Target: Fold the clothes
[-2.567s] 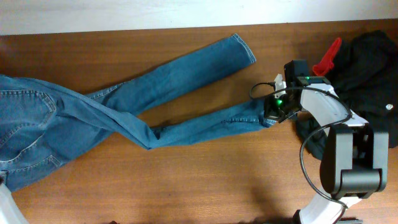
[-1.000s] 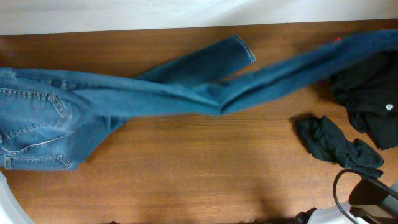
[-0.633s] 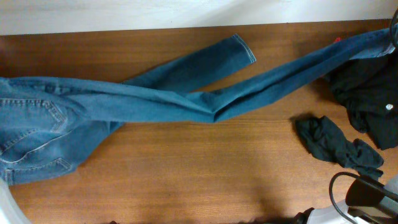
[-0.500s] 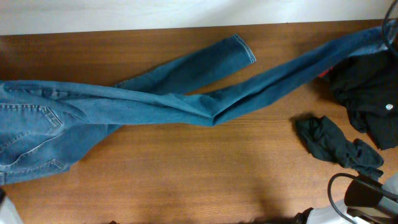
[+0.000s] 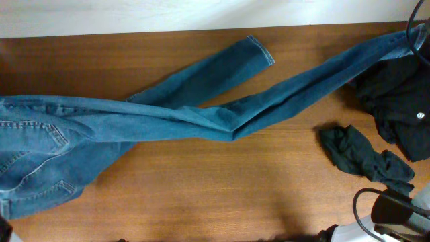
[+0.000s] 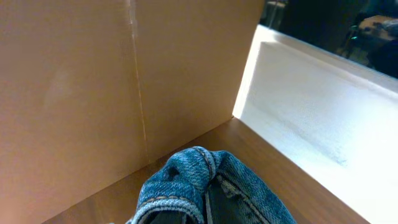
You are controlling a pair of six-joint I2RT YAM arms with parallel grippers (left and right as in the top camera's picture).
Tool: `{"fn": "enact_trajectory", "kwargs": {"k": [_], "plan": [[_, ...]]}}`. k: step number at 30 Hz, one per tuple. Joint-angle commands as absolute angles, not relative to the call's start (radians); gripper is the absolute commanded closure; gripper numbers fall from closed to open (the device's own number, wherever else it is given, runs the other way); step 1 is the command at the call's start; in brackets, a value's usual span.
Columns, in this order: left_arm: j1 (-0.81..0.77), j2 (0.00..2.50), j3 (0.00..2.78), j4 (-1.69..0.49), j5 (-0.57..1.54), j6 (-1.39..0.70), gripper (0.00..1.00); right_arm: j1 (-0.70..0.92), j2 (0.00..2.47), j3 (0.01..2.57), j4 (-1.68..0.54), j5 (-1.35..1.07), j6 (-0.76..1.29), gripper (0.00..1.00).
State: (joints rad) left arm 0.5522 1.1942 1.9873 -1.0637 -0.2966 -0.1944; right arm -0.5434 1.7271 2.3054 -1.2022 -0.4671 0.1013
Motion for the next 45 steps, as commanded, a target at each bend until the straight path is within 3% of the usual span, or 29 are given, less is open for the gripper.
{"fn": "enact_trajectory", "kwargs": {"k": [1, 8, 19, 24, 33, 37, 41, 45], "plan": [[0.559, 1.189, 2.011, -0.994, -0.127, -0.176, 1.00, -0.545, 1.725, 2.311, -1.198, -0.421, 0.137, 0.96], [0.527, 1.193, 2.052, -0.912, 0.247, -0.109, 1.00, -0.560, 1.697, 2.312, -1.235, -0.380, 0.187, 0.96], [0.441, 1.310, 2.195, -0.922, 0.268, -0.081, 1.00, -0.564, 1.643, 2.316, -1.293, -0.430, 0.195, 0.96], [0.441, 1.456, 2.195, -0.896, 0.275, -0.081, 1.00, -0.505, 1.655, 2.316, -1.219, -0.463, 0.161, 0.96], [0.436, 1.837, 2.196, -0.722, 0.476, -0.115, 1.00, -0.346, 1.754, 2.315, -1.016, -0.460, 0.162, 0.96], [0.443, 1.916, 2.261, -0.567, 0.693, -0.213, 1.00, -0.313, 1.787, 2.315, -0.912, -0.466, 0.156, 0.96], [0.453, 1.900, 2.411, -0.640, 0.680, -0.179, 1.00, -0.315, 1.768, 2.318, -0.892, -0.486, 0.099, 0.96], [0.462, 1.886, 2.588, -0.889, 0.563, -0.087, 1.00, -0.314, 1.753, 2.318, -0.934, -0.494, 0.081, 0.96]]}}
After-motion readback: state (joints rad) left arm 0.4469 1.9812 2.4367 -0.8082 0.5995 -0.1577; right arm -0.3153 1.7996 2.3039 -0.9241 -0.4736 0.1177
